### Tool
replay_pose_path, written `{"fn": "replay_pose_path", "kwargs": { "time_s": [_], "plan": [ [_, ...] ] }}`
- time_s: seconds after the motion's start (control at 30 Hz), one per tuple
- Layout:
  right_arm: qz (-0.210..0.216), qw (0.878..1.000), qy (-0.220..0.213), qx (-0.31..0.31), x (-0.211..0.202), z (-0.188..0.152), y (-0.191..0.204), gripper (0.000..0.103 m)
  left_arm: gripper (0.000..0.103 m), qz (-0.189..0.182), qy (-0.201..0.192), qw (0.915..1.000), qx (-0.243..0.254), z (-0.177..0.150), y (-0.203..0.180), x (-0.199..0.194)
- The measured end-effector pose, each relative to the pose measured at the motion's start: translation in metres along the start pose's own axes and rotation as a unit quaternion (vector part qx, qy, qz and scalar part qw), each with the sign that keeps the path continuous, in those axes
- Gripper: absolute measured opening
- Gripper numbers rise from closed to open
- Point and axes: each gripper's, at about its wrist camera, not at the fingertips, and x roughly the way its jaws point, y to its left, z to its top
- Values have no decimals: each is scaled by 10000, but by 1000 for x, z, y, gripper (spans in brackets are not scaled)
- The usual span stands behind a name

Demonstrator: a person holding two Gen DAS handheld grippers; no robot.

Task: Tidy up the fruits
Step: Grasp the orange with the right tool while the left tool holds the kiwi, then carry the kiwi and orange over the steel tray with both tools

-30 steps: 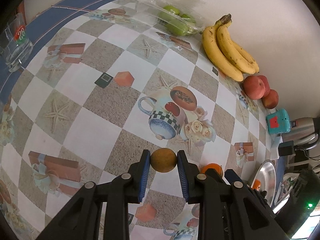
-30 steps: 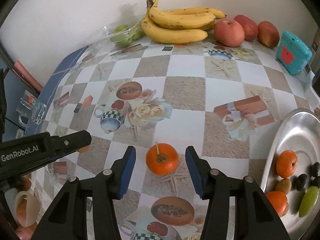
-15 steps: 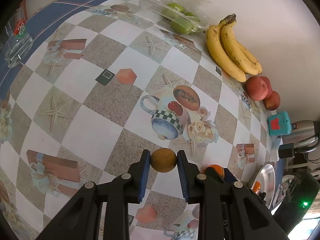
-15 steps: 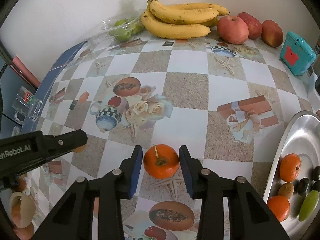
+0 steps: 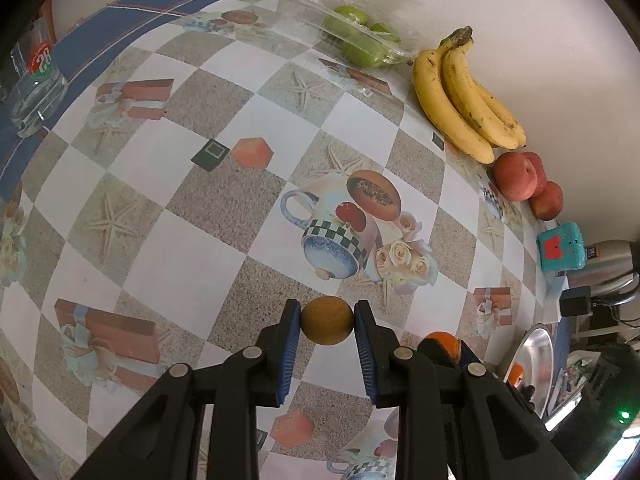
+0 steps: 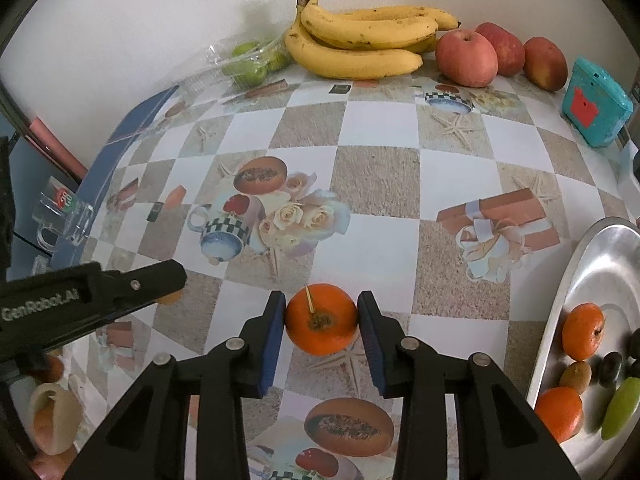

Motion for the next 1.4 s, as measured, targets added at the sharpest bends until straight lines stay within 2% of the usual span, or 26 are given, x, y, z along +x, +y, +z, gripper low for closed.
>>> {"fn": "replay_pose_path", "kwargs": {
  "time_s": [0.3,0.47,0.6,0.97,1.1,1.2,1.4],
  "plan": [
    [104,9993,-89,360,-23,-2,-12,38,29,-58,-67,9998,182,-3,-15,-8],
    [71,9985,-160,512,-39,-6,-21,38,29,-50,-172,9993,341,-6,-27,-15],
    [-44,9981,-316,531,-54,-7,-27,38,29,-194,-178,9987,427,-10,-36,-20],
    [-81,9950,-463,884,-86,-19,-58,38,29,-178,-306,9958,846,-22,-69,-30],
    [-189,9925,-514,1097,-97,-23,-74,38,29,-326,-253,9931,1096,-32,-90,-30],
    [-326,9900,-543,1263,-103,-27,-89,38,29,-276,-231,9894,1408,-43,-109,-28],
    [-583,9800,-568,1816,-118,-44,-134,38,29,-379,-169,9782,2033,-68,-152,-19]
  ]
}}
